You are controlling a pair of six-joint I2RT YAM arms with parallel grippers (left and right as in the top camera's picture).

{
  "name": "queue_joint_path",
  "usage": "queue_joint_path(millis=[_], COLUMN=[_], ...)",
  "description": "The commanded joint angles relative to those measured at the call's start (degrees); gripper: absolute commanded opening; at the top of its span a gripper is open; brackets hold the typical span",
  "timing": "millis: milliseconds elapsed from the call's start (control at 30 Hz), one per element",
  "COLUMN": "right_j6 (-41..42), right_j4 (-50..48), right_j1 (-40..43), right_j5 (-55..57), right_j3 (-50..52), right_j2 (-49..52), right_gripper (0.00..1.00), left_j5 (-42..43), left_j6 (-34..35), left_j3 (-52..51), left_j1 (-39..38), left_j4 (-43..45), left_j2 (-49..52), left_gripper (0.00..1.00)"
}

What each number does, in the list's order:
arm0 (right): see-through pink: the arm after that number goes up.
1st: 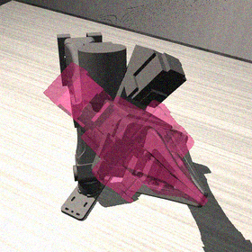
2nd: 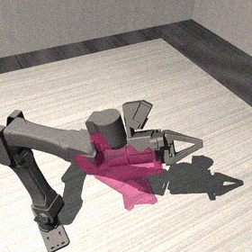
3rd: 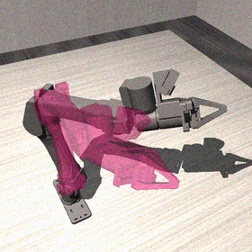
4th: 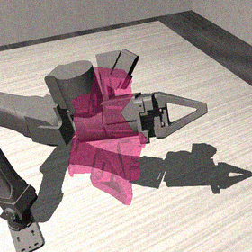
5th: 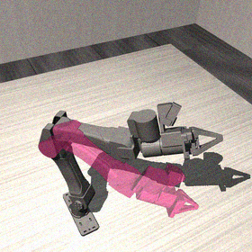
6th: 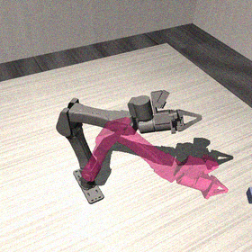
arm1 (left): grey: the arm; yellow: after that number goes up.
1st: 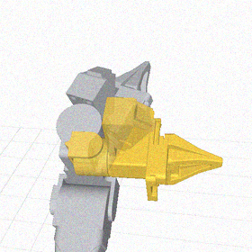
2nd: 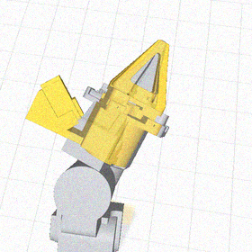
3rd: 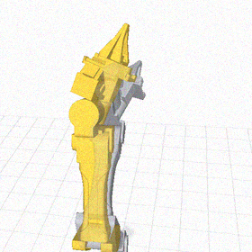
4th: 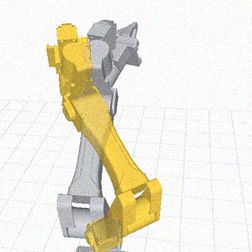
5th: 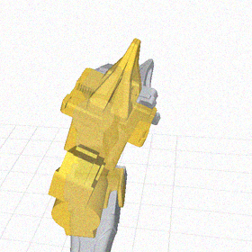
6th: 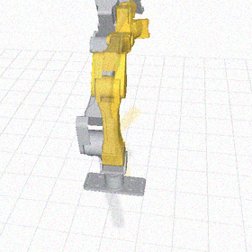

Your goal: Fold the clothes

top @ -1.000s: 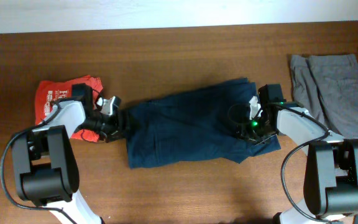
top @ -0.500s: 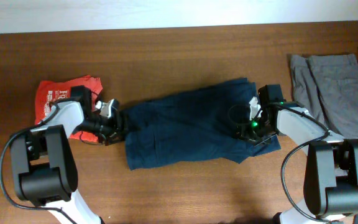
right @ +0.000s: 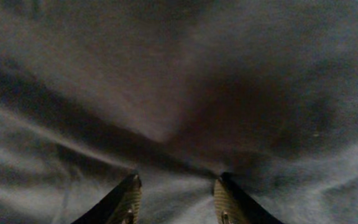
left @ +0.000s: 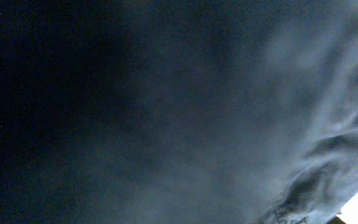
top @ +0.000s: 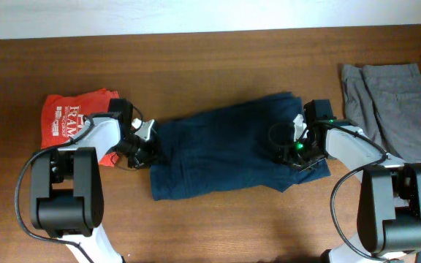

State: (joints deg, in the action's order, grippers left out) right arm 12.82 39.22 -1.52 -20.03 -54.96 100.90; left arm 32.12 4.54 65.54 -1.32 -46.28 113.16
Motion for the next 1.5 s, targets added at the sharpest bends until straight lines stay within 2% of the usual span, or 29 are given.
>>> queue_joint_path(millis=[0, 167, 233, 367, 500, 600, 733, 800, 867, 1000, 1100, 1133, 1400, 1467], right_j6=[-0.61, -4.5, -4.46, -4.2, -2.6, -1.38, -1.36, -0.92, 0.79, 2.71, 2.69, 2.69, -0.81, -1.42], right_j4=[0.85, -0.04, 1.4, 2.93, 3.91, 5.31, 7.13, 7.65, 8.11, 7.69, 7.69, 7.65, -1.4, -3.15], right_j1=[-0.33, -0.33, -0.33, -0.33, -0.33, -0.33, -0.33, -0.33, -0.33, -0.33, -0.33, -0.35, -1.31, -1.92], right_j5=[1.81, 2.23, 2.19, 1.99, 1.99, 1.99, 2.01, 2.03, 2.1, 2.69, 3.8, 4.83, 3.23, 1.05], right_j3=[0.63, -0.57, -2.73, -5.55, -8.02, -9.44, -10.6, -10.69, -10.69, -10.69, -10.67, -10.64, -8.9, -8.9], right_j2=[1.68, 0.39, -1.22, -5.66, -10.05, -12.57, -13.35, -13.33, -13.33, -13.33, -13.05, -12.76, -4.63, -2.19], right_gripper=[0.41, 0.41, 0.4, 0.41, 0.45, 0.45, 0.45, 0.45, 0.45, 0.45, 0.45, 0.44, 0.13, 0.09], left_j5=[-8.59, -17.44, -21.59, -24.37, -27.06, -28.63, -29.18, -30.4, -35.26, -41.94, -41.83, -41.92, -42.03, -42.03], left_j6=[0.09, -1.66, -3.41, -7.28, -7.67, -7.63, -6.32, -3.34, 3.23, 11.02, 11.52, 11.5, 11.04, 11.04], left_j3=[-0.59, 10.27, 18.93, 32.63, 43.8, 48.35, 48.94, 48.94, 48.94, 48.94, 48.94, 48.94, 48.94, 48.94], left_j1=[2.45, 8.28, 9.77, 9.01, 5.53, 1.29, -4.35, -7.82, -12.11, -15.65, -16.04, -15.89, -13.88, -13.9], left_j4=[-3.8, -18.1, -25.11, -33.53, -38.42, -39.1, -37.7, -36.52, -35.12, -34.38, -32.85, -33.05, -33.68, -33.42], left_j2=[3.06, -0.83, -3.1, -4.13, -4.13, -4.13, -4.07, -3.43, -2.36, -0.72, 0.09, 0.13, 0.15, 0.13], left_gripper=[0.01, 0.0, 0.01, 0.01, 0.0, 0.0, 0.0, 0.0, 0.0, 0.0, 0.0, 0.0, 0.0, 0.0])
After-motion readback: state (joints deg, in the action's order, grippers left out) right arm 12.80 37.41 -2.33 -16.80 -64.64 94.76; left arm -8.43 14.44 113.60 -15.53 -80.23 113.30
